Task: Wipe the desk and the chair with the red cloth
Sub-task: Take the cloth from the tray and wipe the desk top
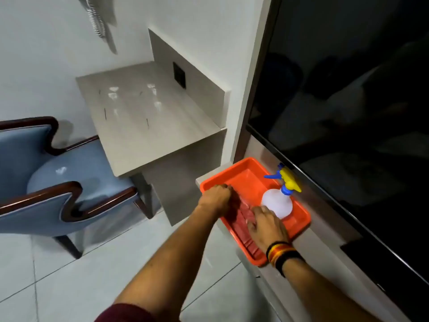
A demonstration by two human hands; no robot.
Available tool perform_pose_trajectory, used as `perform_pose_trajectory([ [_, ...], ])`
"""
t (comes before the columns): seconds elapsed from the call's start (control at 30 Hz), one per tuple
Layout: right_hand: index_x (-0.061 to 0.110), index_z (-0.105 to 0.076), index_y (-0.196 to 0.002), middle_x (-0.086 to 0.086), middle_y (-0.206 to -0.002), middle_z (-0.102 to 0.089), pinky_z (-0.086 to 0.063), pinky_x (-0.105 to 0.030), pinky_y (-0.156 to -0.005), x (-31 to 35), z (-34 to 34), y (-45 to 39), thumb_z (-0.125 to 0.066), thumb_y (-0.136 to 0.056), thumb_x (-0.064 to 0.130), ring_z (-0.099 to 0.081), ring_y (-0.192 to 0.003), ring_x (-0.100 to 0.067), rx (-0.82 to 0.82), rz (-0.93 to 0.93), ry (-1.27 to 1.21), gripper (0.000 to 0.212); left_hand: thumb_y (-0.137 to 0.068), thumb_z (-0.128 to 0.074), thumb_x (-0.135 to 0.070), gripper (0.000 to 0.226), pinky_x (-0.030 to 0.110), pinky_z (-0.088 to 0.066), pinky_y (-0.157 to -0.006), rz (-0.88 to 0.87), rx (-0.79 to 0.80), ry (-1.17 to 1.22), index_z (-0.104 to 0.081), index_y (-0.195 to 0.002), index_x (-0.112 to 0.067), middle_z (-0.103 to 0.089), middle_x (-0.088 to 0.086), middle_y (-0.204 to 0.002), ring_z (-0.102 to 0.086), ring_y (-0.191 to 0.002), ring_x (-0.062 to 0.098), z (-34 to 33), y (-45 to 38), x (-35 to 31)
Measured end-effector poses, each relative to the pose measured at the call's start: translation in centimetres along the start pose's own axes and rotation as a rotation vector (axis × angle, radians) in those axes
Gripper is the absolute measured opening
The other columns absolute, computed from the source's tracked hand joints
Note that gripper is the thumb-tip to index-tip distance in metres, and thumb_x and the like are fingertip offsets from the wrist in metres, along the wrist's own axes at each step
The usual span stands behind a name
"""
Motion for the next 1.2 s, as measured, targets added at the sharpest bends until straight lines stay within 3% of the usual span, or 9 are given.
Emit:
perform_pose_trajectory([
  [0.17,0.012,-0.048,-0.143,-0.008,-0.142,-0.055,-0.040,-0.036,-0.114,-1.6,-3.2,1.1,-0.061,-0.094,0.042,-0.047,-0.135,-0.028,0.042,-0.162,-0.064,0.059,-0.102,-0.051,-0.010,0.047,0.050,-0.042,-0.115,0.189,-0.053,-0.083,-0.047,-0.148,-0.001,-0.051,0.023,-0.147,-0.050,-0.135,0.042,-2.3,-1.5,0.2],
  [0.23,0.012,-0.046,-0.143,-0.009,-0.140,-0.054,-0.038,-0.037,-0.115,-1.6,-3.7,0.5,-0.066,-0.091,0.036,-0.046,-0.134,-0.030,0.023,-0.219,-0.131,0.060,-0.102,-0.055,-0.012,0.045,0.049,-0.041,-0.115,0.213,-0.078,-0.069,-0.051,-0.147,-0.004,-0.051,0.021,-0.146,-0.050,-0.134,0.040,-2.1,-2.3,0.0],
  [0.33,0.011,-0.062,-0.122,-0.015,-0.120,-0.067,-0.050,-0.041,-0.100,-1.3,-3.4,0.0,-0.070,-0.082,0.025,-0.062,-0.113,-0.036,0.015,-0.313,-0.339,0.042,-0.096,-0.066,-0.018,0.039,0.048,-0.047,-0.111,0.200,-0.074,0.031,-0.066,-0.134,-0.010,-0.057,0.022,-0.139,-0.055,-0.129,0.041,-1.2,-2.6,0.2],
  [0.4,0.011,-0.069,-0.101,-0.015,-0.103,-0.073,-0.054,-0.040,-0.087,-0.8,-2.4,0.1,-0.070,-0.079,0.023,-0.066,-0.097,-0.038,-0.025,-0.321,-0.423,0.025,-0.093,-0.067,-0.015,0.036,0.049,-0.050,-0.108,0.171,-0.051,0.127,-0.068,-0.127,-0.005,-0.057,0.025,-0.136,-0.057,-0.127,0.045,0.0,-2.2,0.5],
  [0.5,0.009,-0.072,-0.097,-0.016,-0.096,-0.071,-0.051,-0.040,-0.082,0.6,0.5,-0.1,-0.079,-0.073,0.018,-0.066,-0.094,-0.040,-0.122,-0.294,-0.477,0.026,-0.092,-0.066,-0.014,0.032,0.049,-0.052,-0.103,0.133,-0.074,0.229,-0.066,-0.122,-0.002,-0.055,0.025,-0.133,-0.060,-0.122,0.046,3.8,-1.9,1.8],
  [0.7,0.019,-0.067,-0.116,-0.009,-0.112,-0.065,-0.053,-0.041,-0.091,10.9,6.9,-4.1,-0.079,-0.075,0.021,-0.065,-0.103,-0.036,-0.242,-0.131,-0.515,0.043,-0.088,-0.068,-0.013,0.030,0.043,-0.055,-0.099,0.071,-0.214,0.253,-0.070,-0.118,-0.008,-0.065,0.024,-0.124,-0.065,-0.116,0.041,17.8,-1.1,9.3],
  [0.83,0.022,-0.064,-0.118,-0.004,-0.111,-0.062,-0.055,-0.036,-0.088,20.8,9.1,-9.1,-0.073,-0.078,0.026,-0.065,-0.101,-0.028,-0.249,0.015,-0.541,0.041,-0.086,-0.068,-0.015,0.030,0.042,-0.061,-0.092,0.153,-0.347,0.266,-0.070,-0.116,-0.013,-0.075,0.018,-0.118,-0.071,-0.109,0.037,25.4,0.6,18.1],
  [0.97,0.027,-0.061,-0.125,0.000,-0.118,-0.060,-0.055,-0.034,-0.086,27.7,9.5,-13.8,-0.071,-0.080,0.031,-0.065,-0.102,-0.026,-0.214,0.075,-0.552,0.047,-0.089,-0.067,-0.013,0.031,0.046,-0.062,-0.095,0.202,-0.427,0.352,-0.071,-0.120,-0.014,-0.076,0.013,-0.116,-0.072,-0.107,0.034,28.5,0.8,25.9],
  [1.2,0.021,-0.060,-0.125,-0.003,-0.116,-0.063,-0.054,-0.034,-0.087,32.8,6.7,-23.8,-0.070,-0.081,0.037,-0.064,-0.101,-0.025,-0.090,0.068,-0.435,0.047,-0.093,-0.067,-0.013,0.035,0.048,-0.059,-0.099,0.196,-0.486,0.404,-0.068,-0.128,-0.018,-0.075,0.010,-0.121,-0.070,-0.113,0.032,30.5,-6.1,33.8],
])
Point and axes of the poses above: each hand's wrist, its own y-axis away from the middle knuckle, its own z-axis out of the back of the hand, x = y × z, the point moved 8 cm from there along -y, towards the middle knuckle
